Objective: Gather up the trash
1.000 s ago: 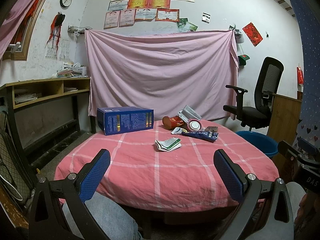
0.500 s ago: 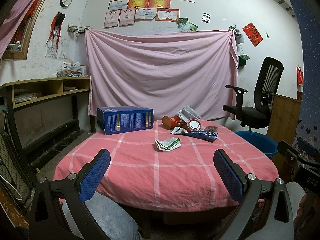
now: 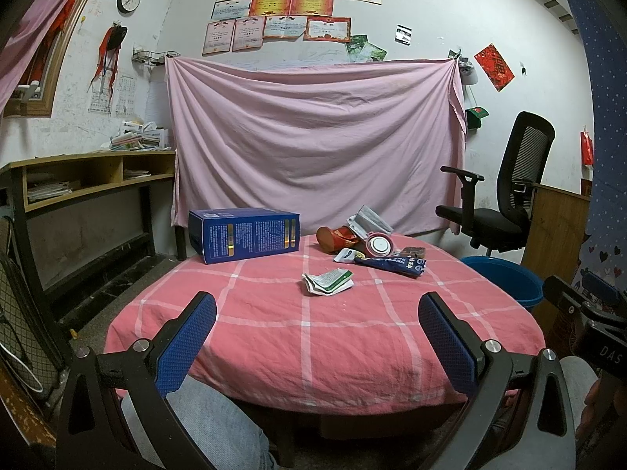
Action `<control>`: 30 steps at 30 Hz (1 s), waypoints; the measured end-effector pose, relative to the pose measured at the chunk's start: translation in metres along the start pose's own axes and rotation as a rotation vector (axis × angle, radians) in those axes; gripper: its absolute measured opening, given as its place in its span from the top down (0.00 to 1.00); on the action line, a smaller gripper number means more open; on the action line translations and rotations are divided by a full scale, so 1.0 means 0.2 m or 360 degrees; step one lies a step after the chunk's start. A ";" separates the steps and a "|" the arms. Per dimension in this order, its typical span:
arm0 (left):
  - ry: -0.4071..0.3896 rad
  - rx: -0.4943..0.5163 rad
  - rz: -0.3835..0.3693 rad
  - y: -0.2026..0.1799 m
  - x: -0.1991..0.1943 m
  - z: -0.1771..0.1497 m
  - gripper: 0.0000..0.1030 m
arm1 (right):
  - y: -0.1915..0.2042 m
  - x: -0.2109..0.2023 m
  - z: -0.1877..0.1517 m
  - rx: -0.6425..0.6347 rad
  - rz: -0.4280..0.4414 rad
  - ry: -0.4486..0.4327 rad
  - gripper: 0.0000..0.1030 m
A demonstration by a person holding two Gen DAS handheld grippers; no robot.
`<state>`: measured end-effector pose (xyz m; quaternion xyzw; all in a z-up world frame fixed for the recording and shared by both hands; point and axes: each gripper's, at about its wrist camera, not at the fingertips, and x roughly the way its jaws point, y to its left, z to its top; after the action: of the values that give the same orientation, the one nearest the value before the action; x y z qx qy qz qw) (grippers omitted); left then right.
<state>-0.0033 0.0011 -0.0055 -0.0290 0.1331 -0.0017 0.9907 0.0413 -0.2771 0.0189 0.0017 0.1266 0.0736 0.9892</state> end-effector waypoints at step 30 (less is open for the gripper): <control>0.0002 -0.0007 -0.0001 0.00 0.00 0.00 0.02 | -0.02 -0.01 -0.01 0.0016 -0.0003 0.0006 0.00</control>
<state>-0.0027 0.0016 -0.0047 -0.0312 0.1336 -0.0019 0.9905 0.0393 -0.2813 0.0176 0.0063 0.1289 0.0719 0.9890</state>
